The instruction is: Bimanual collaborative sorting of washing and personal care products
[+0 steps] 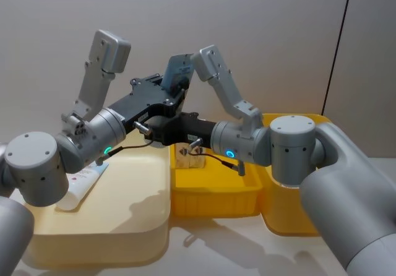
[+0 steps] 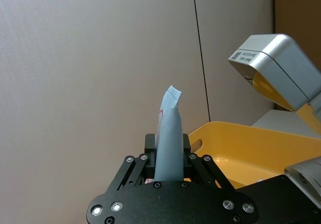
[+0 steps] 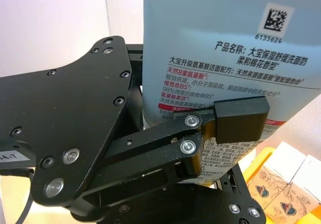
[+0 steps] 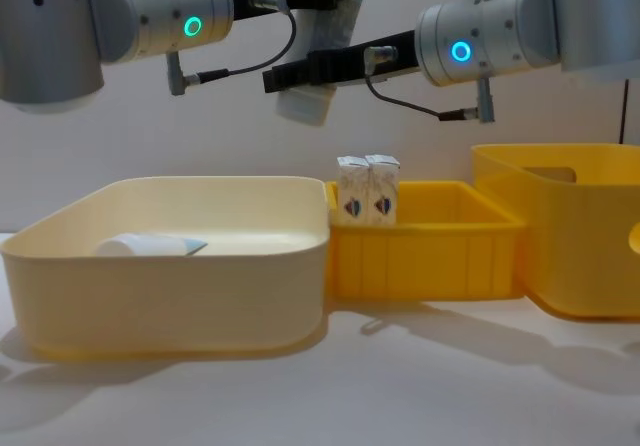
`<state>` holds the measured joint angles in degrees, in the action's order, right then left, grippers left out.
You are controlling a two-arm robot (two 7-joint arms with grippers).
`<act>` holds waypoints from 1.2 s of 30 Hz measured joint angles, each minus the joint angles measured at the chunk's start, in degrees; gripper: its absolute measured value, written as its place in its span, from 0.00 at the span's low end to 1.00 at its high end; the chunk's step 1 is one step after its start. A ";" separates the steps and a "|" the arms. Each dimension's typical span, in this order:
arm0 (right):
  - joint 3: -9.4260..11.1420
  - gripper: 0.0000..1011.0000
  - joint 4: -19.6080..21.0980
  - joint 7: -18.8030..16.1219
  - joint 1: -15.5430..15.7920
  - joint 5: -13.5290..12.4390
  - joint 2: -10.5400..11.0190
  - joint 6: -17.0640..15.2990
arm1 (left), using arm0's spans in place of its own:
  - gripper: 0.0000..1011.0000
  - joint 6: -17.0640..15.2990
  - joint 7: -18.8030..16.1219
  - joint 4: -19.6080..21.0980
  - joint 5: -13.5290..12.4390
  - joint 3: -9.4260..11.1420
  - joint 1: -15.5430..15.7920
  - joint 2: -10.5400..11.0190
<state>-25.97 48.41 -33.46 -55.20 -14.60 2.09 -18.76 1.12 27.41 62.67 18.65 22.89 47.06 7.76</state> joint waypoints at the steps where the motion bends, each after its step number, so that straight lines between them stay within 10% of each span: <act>1: -0.02 0.65 -0.03 0.01 -0.03 0.01 -0.01 0.03 | 0.27 0.00 0.00 0.01 0.01 0.01 -0.01 0.00; 25: -0.25 0.64 -0.57 0.12 -0.36 0.15 -0.19 0.39 | 0.27 0.00 0.01 0.08 0.09 0.03 -0.02 0.04; 36: -0.26 0.64 -0.64 0.12 -0.42 0.15 -0.22 0.42 | 0.59 0.02 0.05 0.09 0.10 0.03 -0.01 0.03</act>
<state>-26.23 47.76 -33.34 -55.62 -14.44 1.86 -18.34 1.13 27.46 62.76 18.75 22.92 47.04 7.79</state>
